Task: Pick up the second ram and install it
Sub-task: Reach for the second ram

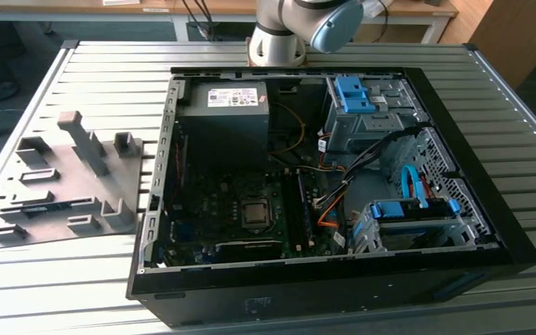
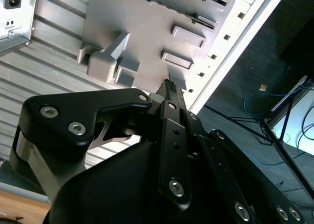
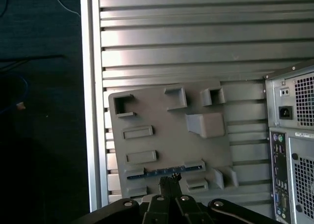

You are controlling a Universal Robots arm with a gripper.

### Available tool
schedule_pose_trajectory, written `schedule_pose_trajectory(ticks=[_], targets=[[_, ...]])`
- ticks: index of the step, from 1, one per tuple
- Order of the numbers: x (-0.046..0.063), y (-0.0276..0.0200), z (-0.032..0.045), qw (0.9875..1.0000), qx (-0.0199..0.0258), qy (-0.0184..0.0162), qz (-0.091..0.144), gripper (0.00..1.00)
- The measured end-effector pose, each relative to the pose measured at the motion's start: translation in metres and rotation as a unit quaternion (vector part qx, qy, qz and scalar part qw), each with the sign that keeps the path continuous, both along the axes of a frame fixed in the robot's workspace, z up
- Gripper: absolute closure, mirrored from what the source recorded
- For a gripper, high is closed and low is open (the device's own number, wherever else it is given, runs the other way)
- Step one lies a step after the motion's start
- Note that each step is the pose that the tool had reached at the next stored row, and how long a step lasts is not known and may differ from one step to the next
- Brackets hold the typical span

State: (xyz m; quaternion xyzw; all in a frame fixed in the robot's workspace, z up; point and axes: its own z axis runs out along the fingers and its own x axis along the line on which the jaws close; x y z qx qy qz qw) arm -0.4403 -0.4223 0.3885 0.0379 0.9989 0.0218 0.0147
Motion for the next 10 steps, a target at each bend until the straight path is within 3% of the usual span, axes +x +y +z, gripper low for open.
schedule_pose_trajectory(ticks=[10], targets=[[-0.014, -0.0013, -0.0024, 1.0, 0.0, -0.0001, 0.0, 0.9]])
